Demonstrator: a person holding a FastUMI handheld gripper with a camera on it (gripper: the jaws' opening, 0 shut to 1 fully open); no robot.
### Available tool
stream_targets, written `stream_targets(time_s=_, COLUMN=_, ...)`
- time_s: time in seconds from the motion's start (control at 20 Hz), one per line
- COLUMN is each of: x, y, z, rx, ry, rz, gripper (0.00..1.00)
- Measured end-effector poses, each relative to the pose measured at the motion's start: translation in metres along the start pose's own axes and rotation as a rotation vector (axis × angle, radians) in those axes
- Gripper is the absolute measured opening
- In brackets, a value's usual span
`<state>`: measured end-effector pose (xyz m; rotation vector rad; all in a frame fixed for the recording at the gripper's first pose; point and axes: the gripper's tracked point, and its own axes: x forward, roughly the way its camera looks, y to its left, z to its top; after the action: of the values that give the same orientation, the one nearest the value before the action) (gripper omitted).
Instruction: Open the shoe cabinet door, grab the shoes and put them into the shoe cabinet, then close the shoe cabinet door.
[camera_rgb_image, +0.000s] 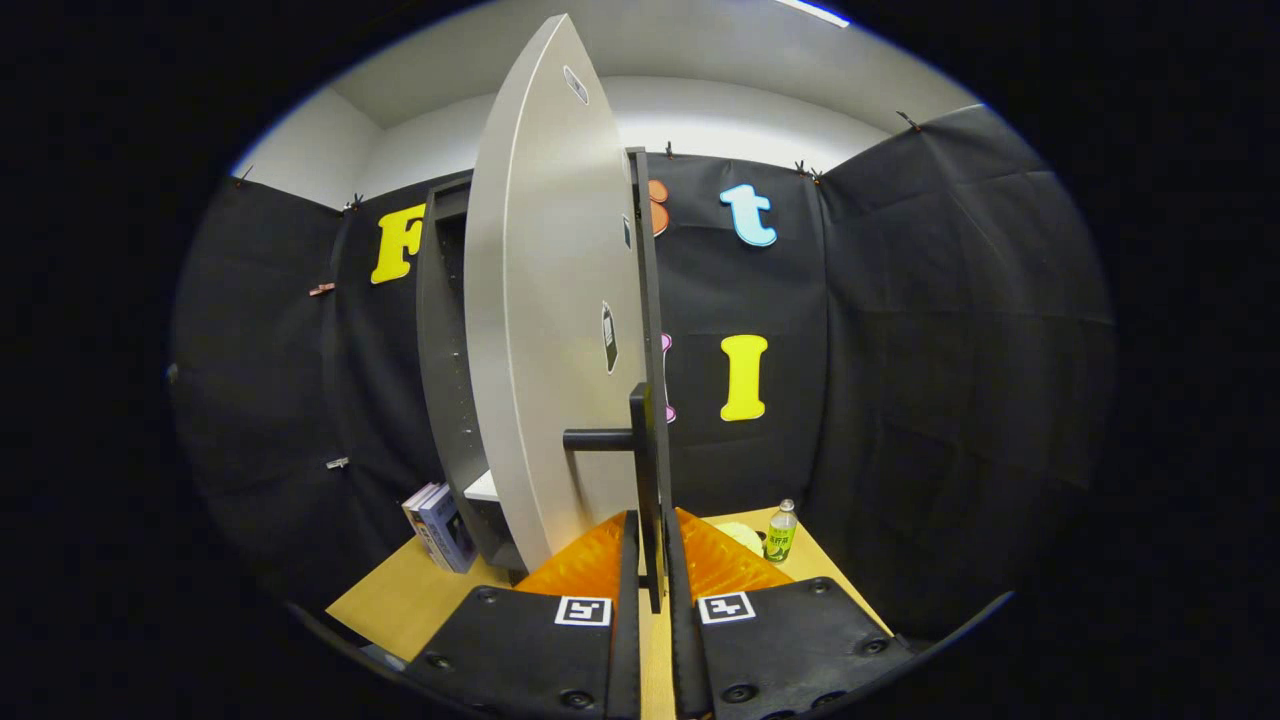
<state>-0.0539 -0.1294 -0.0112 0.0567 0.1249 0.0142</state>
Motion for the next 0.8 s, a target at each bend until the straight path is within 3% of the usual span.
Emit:
stream_targets(time_s=0.2, x=-0.003, y=-0.028, z=0.009, rx=-0.001, ry=-0.03, rz=-0.059, gripper=0.17)
stream_targets(time_s=0.5, x=-0.006, y=-0.033, z=0.008, rx=0.033, ry=-0.035, rz=-0.054, gripper=0.17)
stream_targets(time_s=0.7, x=-0.016, y=-0.041, z=0.01, rx=0.013, ry=-0.05, rz=-0.099, gripper=0.17)
stream_targets(time_s=0.8, x=-0.03, y=-0.041, z=0.009, rx=-0.013, ry=-0.059, rz=-0.118, gripper=0.24)
